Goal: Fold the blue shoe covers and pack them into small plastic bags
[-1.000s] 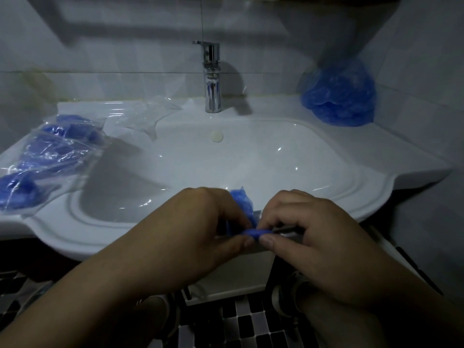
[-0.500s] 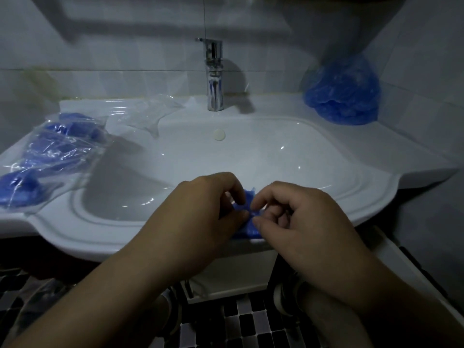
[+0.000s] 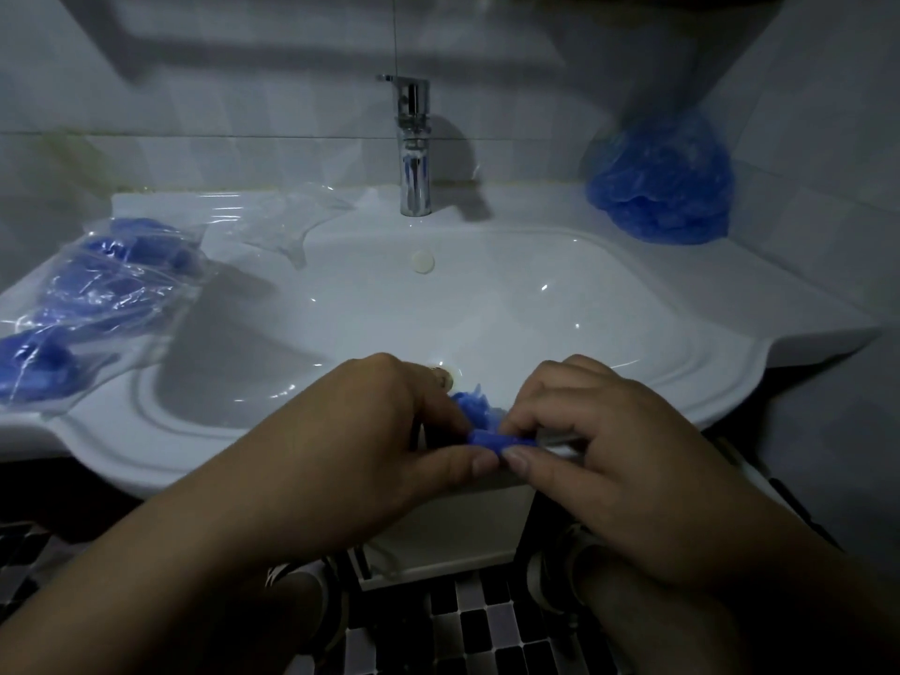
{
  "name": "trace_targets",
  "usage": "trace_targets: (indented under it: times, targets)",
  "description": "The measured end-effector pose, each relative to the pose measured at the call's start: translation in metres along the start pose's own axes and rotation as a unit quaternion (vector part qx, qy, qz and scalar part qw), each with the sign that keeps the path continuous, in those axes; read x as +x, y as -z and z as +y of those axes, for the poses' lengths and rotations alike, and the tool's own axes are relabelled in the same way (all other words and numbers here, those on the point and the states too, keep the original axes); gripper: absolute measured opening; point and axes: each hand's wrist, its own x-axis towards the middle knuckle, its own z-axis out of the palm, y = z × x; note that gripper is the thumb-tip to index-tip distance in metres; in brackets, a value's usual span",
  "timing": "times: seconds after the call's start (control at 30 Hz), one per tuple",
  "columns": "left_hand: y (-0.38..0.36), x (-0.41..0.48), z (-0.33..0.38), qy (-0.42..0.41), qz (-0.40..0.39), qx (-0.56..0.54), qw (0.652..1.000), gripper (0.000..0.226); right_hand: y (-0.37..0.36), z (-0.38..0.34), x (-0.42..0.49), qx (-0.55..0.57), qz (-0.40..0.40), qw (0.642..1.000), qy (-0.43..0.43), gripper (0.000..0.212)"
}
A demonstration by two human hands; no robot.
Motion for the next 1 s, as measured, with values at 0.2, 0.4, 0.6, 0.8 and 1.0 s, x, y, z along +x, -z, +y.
trace_targets:
  times: [0.2, 0.4, 0.6, 0.8, 1.0]
  targets:
    - [-0.001, 0.002, 0.008, 0.057, 0.054, -0.036, 0.996, 0.026, -0.001, -0.004, 0.007, -0.009, -0.028, 0.999, 0.018, 0.034]
    - [-0.007, 0.006, 0.005, 0.113, 0.040, 0.000, 0.993, 0.022, -0.010, -0.007, 0.010, 0.025, 0.030, 0.998, -0.042, 0.009]
    - [-0.017, 0.009, 0.005, 0.132, 0.100, 0.056, 0.985, 0.015, -0.007, -0.009, 0.006, 0.004, 0.039, 0.999, 0.001, 0.010]
    - [-0.006, 0.004, 0.005, 0.102, 0.063, 0.032, 0.992, 0.016, -0.007, -0.005, 0.007, 0.010, 0.012, 1.000, -0.006, 0.009]
    - [0.003, 0.005, 0.006, 0.090, 0.008, -0.011, 0.996, 0.029, -0.005, -0.007, 0.013, 0.043, 0.008, 0.997, -0.063, 0.011]
